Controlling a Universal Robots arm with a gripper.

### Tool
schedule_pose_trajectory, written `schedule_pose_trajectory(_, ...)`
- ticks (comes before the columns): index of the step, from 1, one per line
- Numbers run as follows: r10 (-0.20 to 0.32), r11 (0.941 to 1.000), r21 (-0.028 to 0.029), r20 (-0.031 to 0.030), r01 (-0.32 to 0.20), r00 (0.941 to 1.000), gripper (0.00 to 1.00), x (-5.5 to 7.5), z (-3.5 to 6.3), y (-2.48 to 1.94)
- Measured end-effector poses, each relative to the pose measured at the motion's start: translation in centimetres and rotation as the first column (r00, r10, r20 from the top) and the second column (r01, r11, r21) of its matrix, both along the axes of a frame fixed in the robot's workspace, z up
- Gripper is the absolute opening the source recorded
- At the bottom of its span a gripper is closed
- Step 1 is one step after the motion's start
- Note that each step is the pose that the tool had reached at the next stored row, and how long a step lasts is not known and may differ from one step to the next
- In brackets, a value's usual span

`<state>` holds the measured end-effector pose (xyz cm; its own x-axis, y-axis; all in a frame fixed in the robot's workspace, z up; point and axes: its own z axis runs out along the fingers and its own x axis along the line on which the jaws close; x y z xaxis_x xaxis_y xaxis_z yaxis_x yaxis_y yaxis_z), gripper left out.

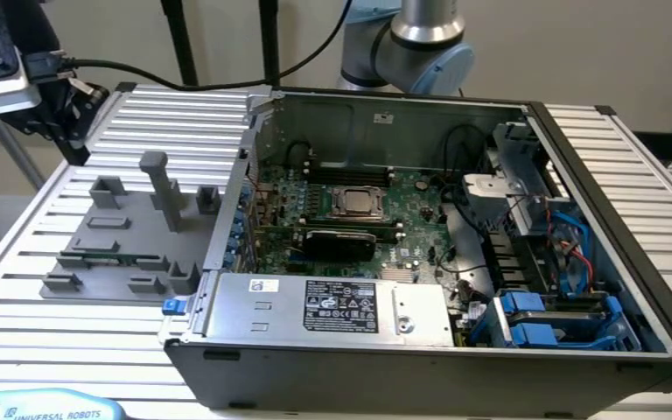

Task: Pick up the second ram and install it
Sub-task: 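Pick up the second ram and move it above second insertion slot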

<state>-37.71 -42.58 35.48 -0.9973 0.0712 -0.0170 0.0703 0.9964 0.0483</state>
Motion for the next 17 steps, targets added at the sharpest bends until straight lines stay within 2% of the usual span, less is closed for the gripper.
schedule_pose_trajectory(6, 0.004, 1.0, -0.0001, -0.0002, -0.004, 1.0, 0.11, -0.07, -0.01, 0.0)
schedule_pose_trajectory(10, 0.075, 0.9972, -0.0001, -0.0002, -0.075, 0.9972, 0.11, -0.07, -0.07, 0.0)
schedule_pose_trajectory(13, 0.129, 0.9916, -0.0001, -0.0002, -0.129, 0.9916, 0.11, -0.07, -0.12, 0.0)
schedule_pose_trajectory(17, 0.2, 0.9798, -0.0001, -0.0001, -0.2, 0.9798, 0.11, -0.07, -0.19, 0.0)
